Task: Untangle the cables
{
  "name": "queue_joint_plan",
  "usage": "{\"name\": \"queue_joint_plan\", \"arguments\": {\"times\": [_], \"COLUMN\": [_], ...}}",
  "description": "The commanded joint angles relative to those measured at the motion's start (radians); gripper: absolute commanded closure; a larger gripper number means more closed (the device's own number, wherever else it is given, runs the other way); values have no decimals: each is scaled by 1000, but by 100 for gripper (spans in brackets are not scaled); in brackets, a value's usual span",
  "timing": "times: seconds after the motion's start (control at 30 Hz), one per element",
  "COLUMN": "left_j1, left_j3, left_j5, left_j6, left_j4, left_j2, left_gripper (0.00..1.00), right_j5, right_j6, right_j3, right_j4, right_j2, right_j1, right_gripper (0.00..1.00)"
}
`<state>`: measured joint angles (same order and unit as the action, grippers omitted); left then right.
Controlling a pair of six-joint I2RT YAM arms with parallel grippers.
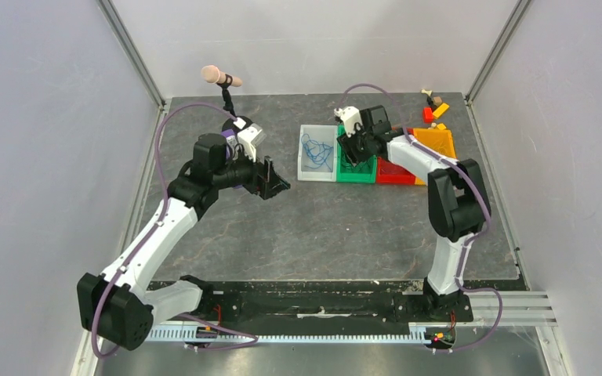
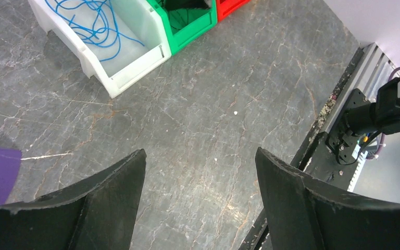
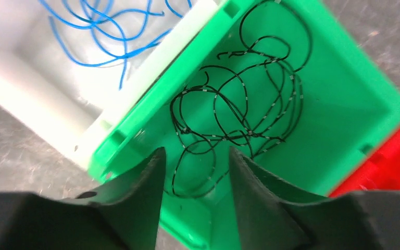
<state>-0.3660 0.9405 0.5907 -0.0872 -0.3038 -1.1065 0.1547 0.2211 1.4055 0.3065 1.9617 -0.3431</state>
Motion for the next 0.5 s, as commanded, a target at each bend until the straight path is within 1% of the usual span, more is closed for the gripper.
{"name": "queue_joint_plan", "arguments": {"times": [0.0,0.1,0.2,0.3,0.4,0.47], "left_j1": [9,12,21,27,26,26], "left_j3": [117,217,311,352,362,373], "left_j5": [5,-27,-42,-80,-150,-176], "left_j6": [77,130,164,159,129,131], "left_j4": [-114,-247,-366,-410,-417,-439], "left_j2": [-53,-116,-185,-222,-227,-215], "left_gripper": [16,16,16,16,16,16], "right_j5": [38,34,52,83,94,130], "right_j6": [-1,21,38,37,15,-7], "right_j3": [74,95,102,94,50,-13], "right_j4": [90,179,234,264,282,284], "right_j2": [-143,-203,-280,-361,-442,-517], "right_j1": [-3,1,13,39,76,117], "right_gripper": [44,28,15,2,2,2]}}
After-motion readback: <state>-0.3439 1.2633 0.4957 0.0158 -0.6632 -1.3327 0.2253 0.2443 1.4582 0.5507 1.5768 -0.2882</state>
